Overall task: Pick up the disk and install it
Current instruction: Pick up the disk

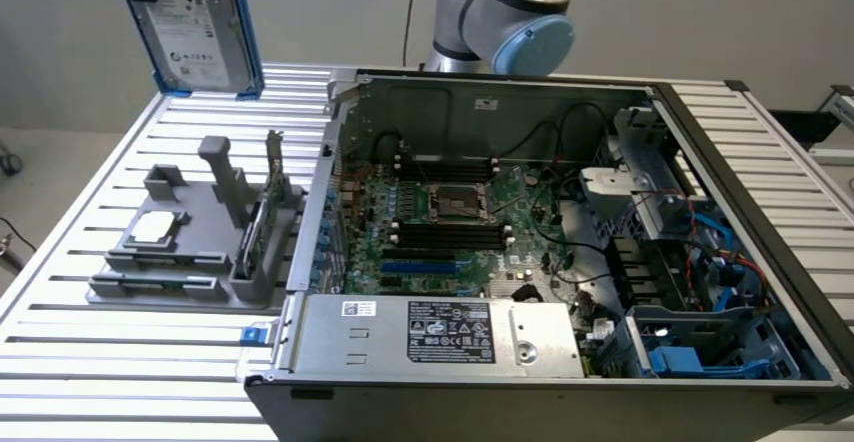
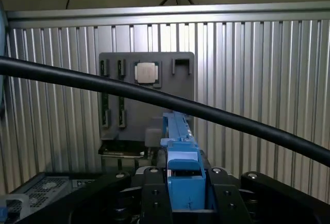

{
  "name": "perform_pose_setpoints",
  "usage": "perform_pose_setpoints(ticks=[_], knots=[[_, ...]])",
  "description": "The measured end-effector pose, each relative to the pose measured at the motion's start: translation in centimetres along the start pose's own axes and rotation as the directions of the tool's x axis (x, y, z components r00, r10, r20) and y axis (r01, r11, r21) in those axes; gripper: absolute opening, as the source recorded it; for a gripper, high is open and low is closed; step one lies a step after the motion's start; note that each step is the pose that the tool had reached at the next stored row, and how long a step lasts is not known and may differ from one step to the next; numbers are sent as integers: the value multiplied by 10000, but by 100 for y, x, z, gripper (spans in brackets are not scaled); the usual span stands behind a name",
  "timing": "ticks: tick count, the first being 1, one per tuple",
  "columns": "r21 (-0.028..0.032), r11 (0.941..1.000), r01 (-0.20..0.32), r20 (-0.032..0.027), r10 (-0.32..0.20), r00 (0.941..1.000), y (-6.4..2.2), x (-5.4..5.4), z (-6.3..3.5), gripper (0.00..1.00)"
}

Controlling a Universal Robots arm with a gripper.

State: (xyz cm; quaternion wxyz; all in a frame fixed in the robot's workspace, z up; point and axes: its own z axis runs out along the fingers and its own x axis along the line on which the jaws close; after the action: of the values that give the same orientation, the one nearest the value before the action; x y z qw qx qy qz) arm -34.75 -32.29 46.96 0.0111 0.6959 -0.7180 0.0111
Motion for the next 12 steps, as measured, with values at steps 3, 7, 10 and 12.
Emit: perform_pose_setpoints(ticks=[3,7,10,12], knots=[[1,10000,0,1,0,10000,-131,50,-53,32],[1,10000,0,1,0,10000,-301,124,-110,32],[0,10000,0,0,0,10000,-425,186,-134,32],[0,10000,0,1,0,10000,-505,226,-149,32]])
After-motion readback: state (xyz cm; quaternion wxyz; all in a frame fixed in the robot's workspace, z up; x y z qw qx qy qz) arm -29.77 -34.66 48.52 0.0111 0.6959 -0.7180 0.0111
